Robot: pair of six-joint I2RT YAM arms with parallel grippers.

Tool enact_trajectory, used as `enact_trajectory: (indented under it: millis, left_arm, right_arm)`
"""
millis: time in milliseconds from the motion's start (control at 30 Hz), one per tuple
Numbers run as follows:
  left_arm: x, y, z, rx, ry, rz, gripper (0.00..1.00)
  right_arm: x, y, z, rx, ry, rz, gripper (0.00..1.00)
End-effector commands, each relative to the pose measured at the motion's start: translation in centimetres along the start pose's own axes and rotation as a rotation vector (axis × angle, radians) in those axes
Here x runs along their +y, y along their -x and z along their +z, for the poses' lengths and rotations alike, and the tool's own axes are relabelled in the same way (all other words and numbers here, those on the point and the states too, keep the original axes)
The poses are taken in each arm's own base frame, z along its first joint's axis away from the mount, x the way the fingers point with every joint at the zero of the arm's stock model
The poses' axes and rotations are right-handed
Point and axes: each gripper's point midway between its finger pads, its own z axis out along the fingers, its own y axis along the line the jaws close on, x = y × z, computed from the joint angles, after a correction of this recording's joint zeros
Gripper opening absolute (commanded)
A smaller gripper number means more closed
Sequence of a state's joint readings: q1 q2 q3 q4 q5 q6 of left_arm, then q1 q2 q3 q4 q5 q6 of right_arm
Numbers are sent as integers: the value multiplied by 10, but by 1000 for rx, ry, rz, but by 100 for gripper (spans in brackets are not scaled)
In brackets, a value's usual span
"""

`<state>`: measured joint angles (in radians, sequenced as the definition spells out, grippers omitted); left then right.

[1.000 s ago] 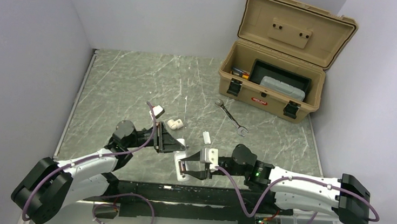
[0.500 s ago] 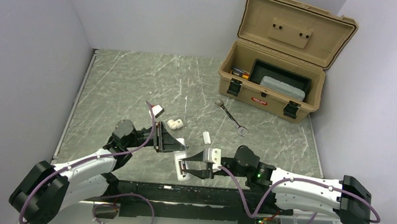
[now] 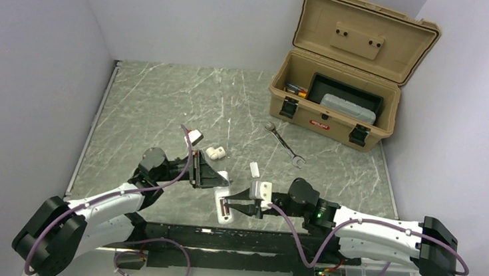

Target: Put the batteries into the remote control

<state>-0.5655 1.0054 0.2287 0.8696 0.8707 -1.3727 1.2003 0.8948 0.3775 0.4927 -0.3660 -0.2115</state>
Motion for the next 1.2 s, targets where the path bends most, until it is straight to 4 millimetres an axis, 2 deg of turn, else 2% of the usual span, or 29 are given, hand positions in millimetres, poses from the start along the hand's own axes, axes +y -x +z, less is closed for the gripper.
enact_trajectory:
  millis: [0,233,500,933,1167]
  left_arm:
    - [-51,10,2,-14,-153,115,0]
    - [-49,10,2,-12,-148,113,0]
    - [-49,11,3,-12,-150,114,0]
    - [-44,9,2,-11,-138,109,0]
    - [-44,10,2,-13,-140,111,0]
  right_arm:
    - [19,-69,-19,264,41,102,22]
    - [21,-71,-25,262,27,119,21]
    - [15,-65,-22,243,2,101,31]
    - [8,-48,-24,150,-52,107,38]
    - [5,-45,-24,135,-70,107,40]
